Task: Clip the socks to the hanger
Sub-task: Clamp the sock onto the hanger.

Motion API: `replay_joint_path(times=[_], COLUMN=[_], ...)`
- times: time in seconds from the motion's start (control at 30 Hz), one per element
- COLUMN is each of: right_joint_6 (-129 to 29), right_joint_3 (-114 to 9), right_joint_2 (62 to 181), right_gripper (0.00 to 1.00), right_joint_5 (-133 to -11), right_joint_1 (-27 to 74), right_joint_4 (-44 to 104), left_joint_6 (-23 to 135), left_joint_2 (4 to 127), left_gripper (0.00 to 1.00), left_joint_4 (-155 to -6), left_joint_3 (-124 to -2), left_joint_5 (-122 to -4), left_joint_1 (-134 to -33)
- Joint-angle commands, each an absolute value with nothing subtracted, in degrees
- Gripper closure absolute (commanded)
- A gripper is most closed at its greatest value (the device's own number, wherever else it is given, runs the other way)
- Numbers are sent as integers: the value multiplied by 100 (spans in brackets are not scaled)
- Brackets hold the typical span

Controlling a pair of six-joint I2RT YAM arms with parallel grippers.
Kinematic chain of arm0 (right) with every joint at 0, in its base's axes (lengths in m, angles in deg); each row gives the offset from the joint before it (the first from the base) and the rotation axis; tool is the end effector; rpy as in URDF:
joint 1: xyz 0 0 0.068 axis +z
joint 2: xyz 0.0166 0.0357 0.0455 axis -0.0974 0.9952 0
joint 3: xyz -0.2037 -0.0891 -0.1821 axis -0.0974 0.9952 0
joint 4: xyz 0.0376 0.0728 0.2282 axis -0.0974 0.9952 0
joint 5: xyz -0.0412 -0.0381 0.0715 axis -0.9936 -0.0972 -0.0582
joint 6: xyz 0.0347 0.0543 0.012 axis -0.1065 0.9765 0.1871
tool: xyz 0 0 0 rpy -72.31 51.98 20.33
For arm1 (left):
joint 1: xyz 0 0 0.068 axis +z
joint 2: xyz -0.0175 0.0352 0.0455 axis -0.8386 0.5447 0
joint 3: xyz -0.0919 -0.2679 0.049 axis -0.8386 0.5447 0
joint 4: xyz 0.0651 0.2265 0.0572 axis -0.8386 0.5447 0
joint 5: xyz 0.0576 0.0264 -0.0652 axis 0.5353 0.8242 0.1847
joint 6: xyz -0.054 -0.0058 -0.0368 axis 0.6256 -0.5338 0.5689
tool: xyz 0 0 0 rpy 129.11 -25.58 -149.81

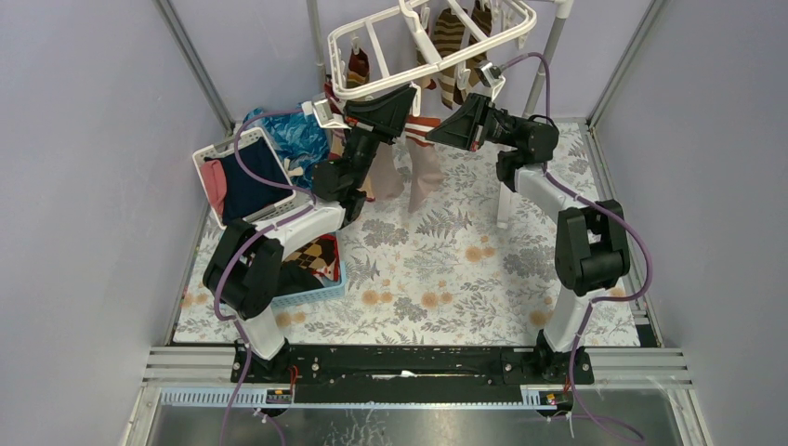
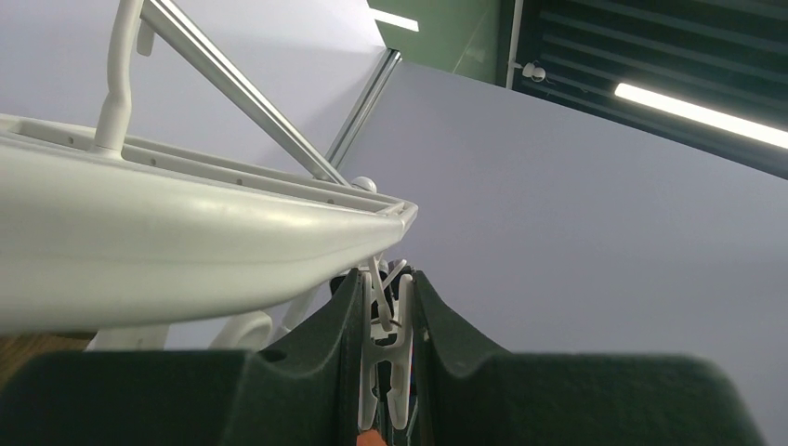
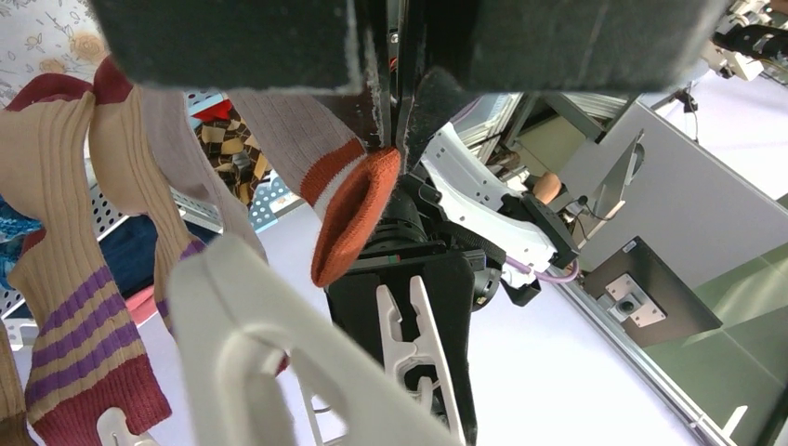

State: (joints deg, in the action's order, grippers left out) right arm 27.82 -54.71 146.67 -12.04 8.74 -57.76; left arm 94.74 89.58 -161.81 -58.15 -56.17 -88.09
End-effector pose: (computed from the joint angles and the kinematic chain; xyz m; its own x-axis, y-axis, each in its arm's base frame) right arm 0.3480 0.1379 0.4102 -0.4724 0.2782 -0.8363 -0.8807 -0.1868 0.4353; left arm 0.3144 -0.1914 0.4175 0.0199 -0.9075 -0.4196 0.8512 0.2355 -0.4690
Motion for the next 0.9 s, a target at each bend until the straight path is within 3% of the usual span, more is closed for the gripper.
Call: replay_joint_path(times=[0.0, 0.87], right_joint_6=[2556, 2593], right_joint_3=[-5671, -5988], right_joint_2=[14492, 14422], right_gripper=[100, 100], right_joint_5=[-1025, -1080], right_joint_1=[1018, 1269], right_joint_4=[-6912, -6901], left_joint_6=[9617, 9724], left_joint_2=[8969, 8971], left_gripper=[94, 94], left_joint_4=[-16594, -16613], left_joint_3=[-5837, -5847], left_joint_5=[-5706, -5748], left_joint_1=[-8758, -8749])
